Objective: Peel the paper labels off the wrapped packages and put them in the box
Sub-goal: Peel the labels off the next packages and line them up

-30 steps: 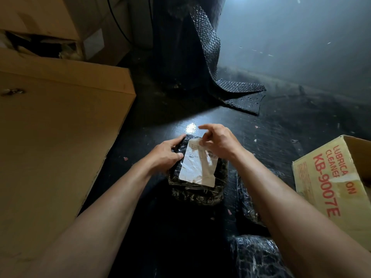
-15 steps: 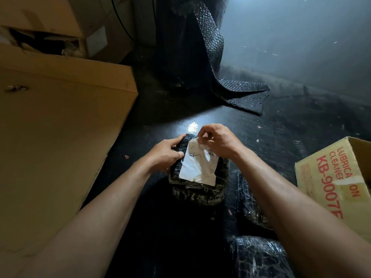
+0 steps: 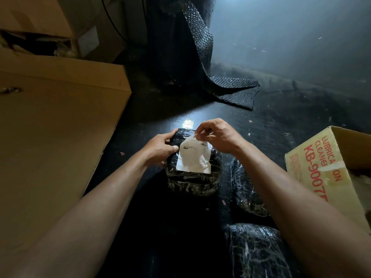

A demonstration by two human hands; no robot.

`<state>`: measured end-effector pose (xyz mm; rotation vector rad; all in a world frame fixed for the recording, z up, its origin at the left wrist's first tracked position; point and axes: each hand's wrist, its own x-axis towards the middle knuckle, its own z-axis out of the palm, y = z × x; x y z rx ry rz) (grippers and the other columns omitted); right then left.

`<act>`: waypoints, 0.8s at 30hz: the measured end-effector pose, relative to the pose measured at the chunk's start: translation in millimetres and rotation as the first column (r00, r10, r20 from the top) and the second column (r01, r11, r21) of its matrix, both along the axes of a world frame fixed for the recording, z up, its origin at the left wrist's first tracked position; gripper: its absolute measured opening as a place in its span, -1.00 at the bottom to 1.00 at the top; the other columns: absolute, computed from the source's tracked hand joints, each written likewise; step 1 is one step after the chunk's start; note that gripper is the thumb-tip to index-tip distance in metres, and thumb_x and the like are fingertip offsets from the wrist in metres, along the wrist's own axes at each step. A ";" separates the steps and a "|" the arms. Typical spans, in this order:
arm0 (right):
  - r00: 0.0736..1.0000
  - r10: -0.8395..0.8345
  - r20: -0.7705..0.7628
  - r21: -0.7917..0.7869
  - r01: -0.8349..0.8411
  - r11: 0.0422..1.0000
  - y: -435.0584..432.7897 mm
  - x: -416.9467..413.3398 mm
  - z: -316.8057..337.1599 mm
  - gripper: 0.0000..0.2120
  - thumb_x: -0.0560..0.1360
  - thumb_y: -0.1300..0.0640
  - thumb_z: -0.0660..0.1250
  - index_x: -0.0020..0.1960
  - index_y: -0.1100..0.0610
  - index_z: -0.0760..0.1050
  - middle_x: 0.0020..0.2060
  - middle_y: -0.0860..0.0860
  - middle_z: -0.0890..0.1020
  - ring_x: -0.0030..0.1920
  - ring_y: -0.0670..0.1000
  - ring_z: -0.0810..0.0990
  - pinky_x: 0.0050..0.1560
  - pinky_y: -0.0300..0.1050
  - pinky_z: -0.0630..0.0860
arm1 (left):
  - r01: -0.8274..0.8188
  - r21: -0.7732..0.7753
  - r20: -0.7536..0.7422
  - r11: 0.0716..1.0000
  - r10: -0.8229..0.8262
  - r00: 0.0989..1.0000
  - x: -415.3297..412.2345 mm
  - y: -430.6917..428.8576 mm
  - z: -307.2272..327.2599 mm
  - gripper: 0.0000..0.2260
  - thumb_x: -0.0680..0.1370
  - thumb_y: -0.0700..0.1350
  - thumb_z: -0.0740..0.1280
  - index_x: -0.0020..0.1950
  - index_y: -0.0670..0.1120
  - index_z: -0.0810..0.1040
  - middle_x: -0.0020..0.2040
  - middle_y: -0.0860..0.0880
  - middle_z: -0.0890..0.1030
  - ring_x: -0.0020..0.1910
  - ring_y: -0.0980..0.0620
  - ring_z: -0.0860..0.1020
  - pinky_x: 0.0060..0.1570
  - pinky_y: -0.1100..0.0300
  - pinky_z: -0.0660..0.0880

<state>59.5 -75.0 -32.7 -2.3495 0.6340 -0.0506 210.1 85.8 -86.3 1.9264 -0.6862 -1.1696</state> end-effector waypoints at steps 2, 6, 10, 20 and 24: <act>1.000 0.001 0.006 0.005 -0.001 1.000 1.9 -3.1 3.1 -0.93 0.51 0.15 0.47 -0.01 0.07 0.69 -0.17 -0.06 0.68 -0.13 -0.08 0.66 -0.14 -0.24 0.58 | 0.000 0.001 0.014 1.000 0.000 1.000 -0.9 0.0 2.2 -0.35 0.60 -0.19 0.35 0.58 0.28 0.22 0.24 0.02 0.56 0.07 -0.05 0.66 -0.03 -0.18 0.66; 1.000 0.005 0.000 0.005 -0.005 1.000 7.9 -9.5 8.7 -0.91 0.52 0.18 0.46 0.02 0.11 0.69 -0.17 -0.11 0.66 -0.17 -0.22 0.62 -0.20 -0.43 0.47 | -0.011 -0.006 -0.017 1.000 0.011 1.000 -2.8 1.8 4.5 -0.35 0.61 -0.22 0.34 0.58 0.27 0.22 0.28 -0.01 0.56 0.06 -0.04 0.66 -0.02 -0.20 0.65; 1.000 0.004 0.011 -0.007 -0.004 1.000 11.5 -15.4 13.0 -0.90 0.53 0.21 0.45 0.02 0.11 0.69 -0.19 -0.13 0.65 -0.18 -0.24 0.61 -0.23 -0.47 0.47 | -0.027 -0.013 -0.056 1.000 0.027 0.998 -3.9 3.4 6.7 -0.36 0.62 -0.24 0.32 0.58 0.25 0.23 0.27 -0.02 0.57 0.04 -0.02 0.66 0.01 -0.23 0.63; 1.000 0.019 0.001 -0.027 -0.019 0.999 18.5 -23.3 22.8 -0.90 0.52 0.20 0.46 0.02 0.11 0.69 -0.13 -0.06 0.67 -0.15 -0.20 0.60 -0.10 -0.34 0.53 | -0.031 0.011 -0.038 0.999 0.031 0.999 -4.8 1.7 8.1 -0.35 0.60 -0.23 0.32 0.59 0.25 0.22 0.16 0.05 0.62 0.06 -0.03 0.67 0.00 -0.14 0.65; 1.000 0.030 0.002 -0.042 -0.030 0.999 21.7 -24.6 25.7 -0.91 0.51 0.19 0.46 0.01 0.11 0.69 -0.18 -0.13 0.63 -0.19 -0.26 0.57 -0.17 -0.42 0.49 | -0.027 0.013 -0.009 1.000 0.027 1.000 -5.4 2.1 8.7 -0.35 0.60 -0.23 0.32 0.58 0.25 0.22 0.11 0.08 0.62 0.03 0.01 0.66 -0.11 0.00 0.66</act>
